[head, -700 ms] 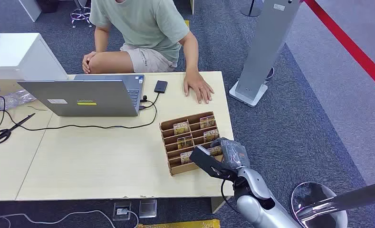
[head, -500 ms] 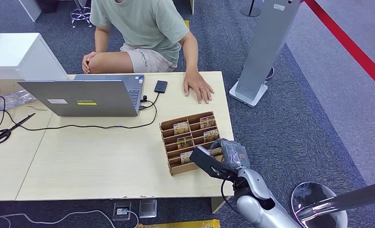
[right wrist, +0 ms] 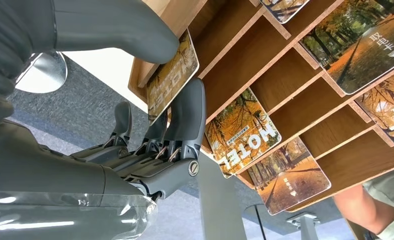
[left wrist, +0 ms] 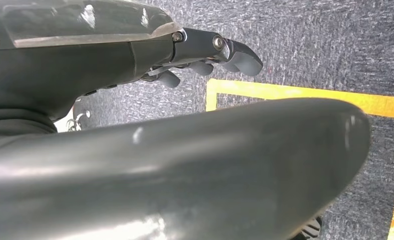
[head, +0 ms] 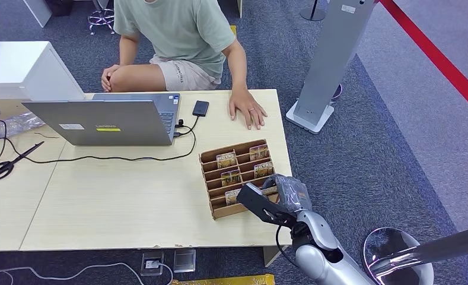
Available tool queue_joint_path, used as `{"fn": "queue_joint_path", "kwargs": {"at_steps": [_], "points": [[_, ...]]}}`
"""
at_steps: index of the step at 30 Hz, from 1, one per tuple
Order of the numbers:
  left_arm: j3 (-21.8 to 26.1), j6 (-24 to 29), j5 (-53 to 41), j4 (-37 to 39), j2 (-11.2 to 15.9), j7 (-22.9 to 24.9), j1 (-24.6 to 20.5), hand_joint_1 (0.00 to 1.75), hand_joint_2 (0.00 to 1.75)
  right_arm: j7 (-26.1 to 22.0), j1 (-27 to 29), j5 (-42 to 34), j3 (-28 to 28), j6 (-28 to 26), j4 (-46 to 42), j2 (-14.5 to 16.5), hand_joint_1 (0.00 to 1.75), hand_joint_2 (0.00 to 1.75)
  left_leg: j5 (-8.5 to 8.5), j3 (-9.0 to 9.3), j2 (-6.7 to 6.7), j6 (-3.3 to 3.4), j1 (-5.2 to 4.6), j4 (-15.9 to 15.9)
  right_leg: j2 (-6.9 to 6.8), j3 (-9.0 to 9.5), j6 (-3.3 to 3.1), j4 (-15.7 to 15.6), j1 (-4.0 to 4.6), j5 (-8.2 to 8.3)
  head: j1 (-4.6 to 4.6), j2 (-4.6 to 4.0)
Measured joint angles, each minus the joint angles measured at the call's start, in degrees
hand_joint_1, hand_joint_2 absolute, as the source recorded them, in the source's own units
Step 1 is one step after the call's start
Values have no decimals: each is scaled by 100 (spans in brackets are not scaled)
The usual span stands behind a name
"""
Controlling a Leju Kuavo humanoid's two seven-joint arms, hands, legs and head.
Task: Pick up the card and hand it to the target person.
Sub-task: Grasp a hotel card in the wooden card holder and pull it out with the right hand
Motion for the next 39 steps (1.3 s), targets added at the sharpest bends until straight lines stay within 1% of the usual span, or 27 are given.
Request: {"fn": "queue_joint_path", "kwargs": {"at_steps": [4,7,9,11,25,30,35,39], "points": [[-1,-2,0,0,0,-22,0,0,0,1,0,0,0,20,0,0,134,175,0,0,0,0,0,0,0,0,0,0,0,0,0,-1],[-2,-5,0,0,1,-46,0,0,0,-1,-2,-1,-1,36,0,0,149,175,0,0,0,0,0,0,0,0,0,0,0,0,0,-1],[-2,-6,0,0,2,-54,0,0,0,-1,-4,-2,-2,37,-1,1,164,175,0,1,0,0,0,0,0,1,0,0,0,0,1,-1],[-2,-9,0,0,2,-55,0,0,0,-1,-4,-3,-2,37,-2,2,173,175,0,1,0,0,0,0,0,1,0,0,0,0,1,-1],[-2,-23,-1,0,2,-102,1,0,0,-50,10,67,-2,90,-31,4,175,175,0,2,0,0,0,0,0,2,0,0,0,0,-1,-1],[-2,-22,14,0,2,-107,1,0,0,-187,37,142,-3,10,-128,4,175,175,0,1,0,0,0,0,0,1,0,0,0,0,3,0],[-1,-17,44,0,2,-107,2,0,0,-373,39,158,-15,-74,-430,1,175,175,0,2,0,0,0,0,0,1,0,0,0,0,-2,0],[0,-16,49,0,2,-107,2,0,0,-395,36,155,-22,-79,-510,-1,175,175,0,2,0,0,0,0,0,1,0,0,0,0,-3,-1]]}}
